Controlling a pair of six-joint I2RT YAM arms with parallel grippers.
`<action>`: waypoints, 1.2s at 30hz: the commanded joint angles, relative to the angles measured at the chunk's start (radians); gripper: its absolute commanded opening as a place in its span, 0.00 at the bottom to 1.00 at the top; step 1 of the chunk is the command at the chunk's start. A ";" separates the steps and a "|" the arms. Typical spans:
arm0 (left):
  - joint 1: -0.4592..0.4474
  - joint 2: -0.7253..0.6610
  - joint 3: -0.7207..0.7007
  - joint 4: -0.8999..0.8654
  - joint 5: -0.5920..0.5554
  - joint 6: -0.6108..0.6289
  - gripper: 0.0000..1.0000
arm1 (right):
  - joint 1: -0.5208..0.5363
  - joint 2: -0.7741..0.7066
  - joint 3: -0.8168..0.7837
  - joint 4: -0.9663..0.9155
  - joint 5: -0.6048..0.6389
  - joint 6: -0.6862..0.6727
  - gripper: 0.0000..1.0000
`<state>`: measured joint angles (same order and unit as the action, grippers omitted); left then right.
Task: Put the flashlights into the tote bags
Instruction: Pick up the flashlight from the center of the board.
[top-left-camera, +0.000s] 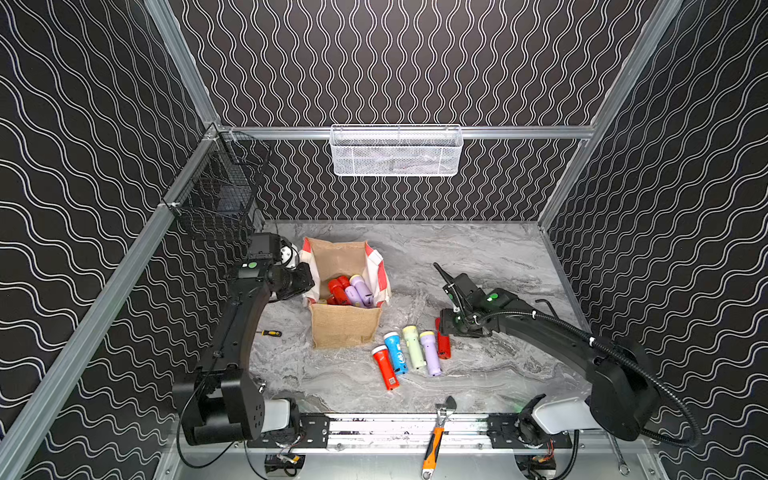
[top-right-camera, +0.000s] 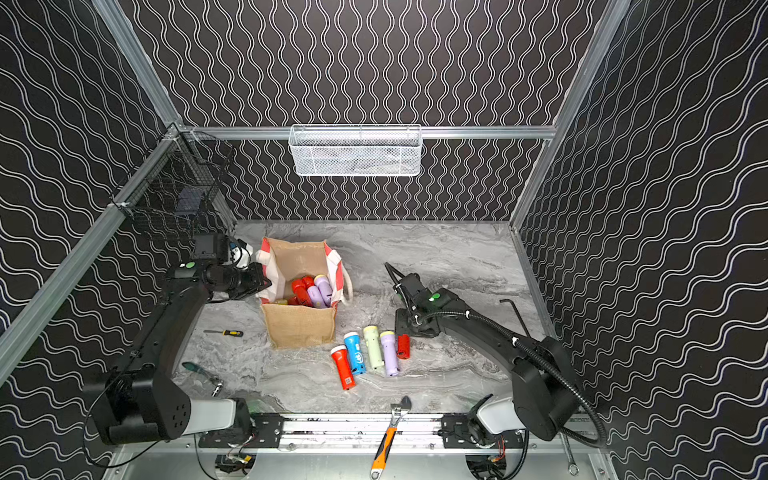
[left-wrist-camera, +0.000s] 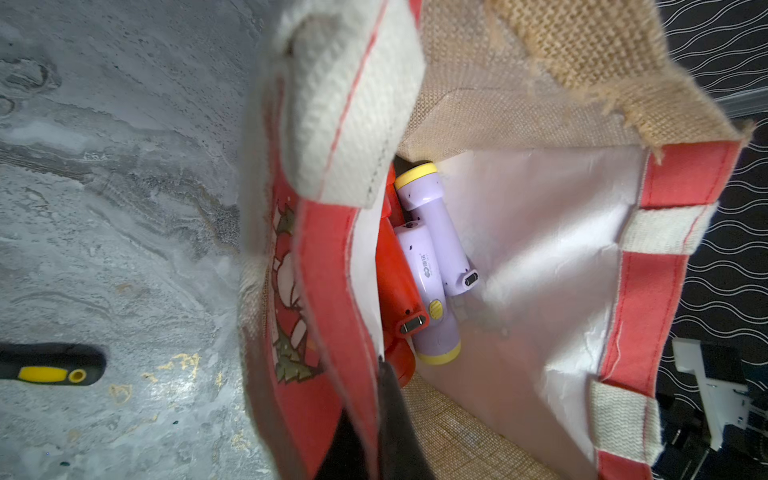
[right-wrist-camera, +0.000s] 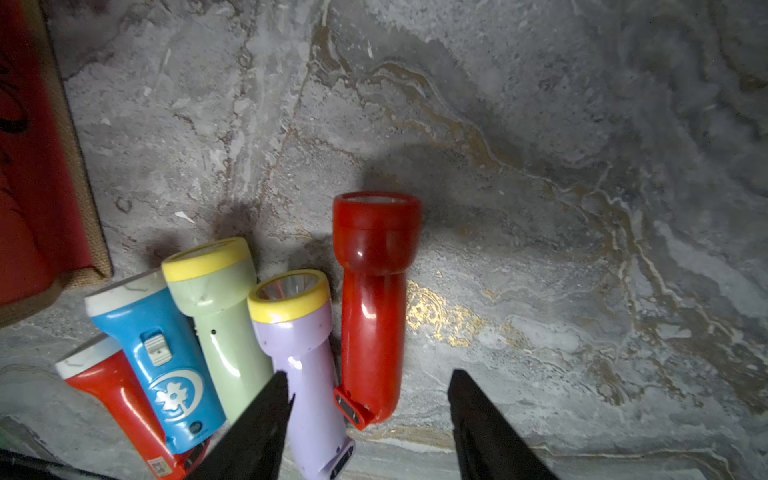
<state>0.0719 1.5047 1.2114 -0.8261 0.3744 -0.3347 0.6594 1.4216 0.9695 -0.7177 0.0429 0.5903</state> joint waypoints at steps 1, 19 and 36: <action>0.002 0.000 0.002 0.018 0.000 0.009 0.03 | 0.000 0.003 -0.009 0.022 -0.009 0.011 0.63; 0.003 0.005 0.005 0.016 -0.005 0.008 0.03 | 0.000 0.113 -0.071 0.129 -0.062 0.014 0.61; 0.002 0.010 -0.004 0.025 -0.006 -0.009 0.03 | -0.001 0.146 -0.129 0.170 -0.029 0.016 0.52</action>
<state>0.0719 1.5143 1.2095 -0.8261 0.3706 -0.3355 0.6586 1.5688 0.8467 -0.5453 -0.0124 0.5945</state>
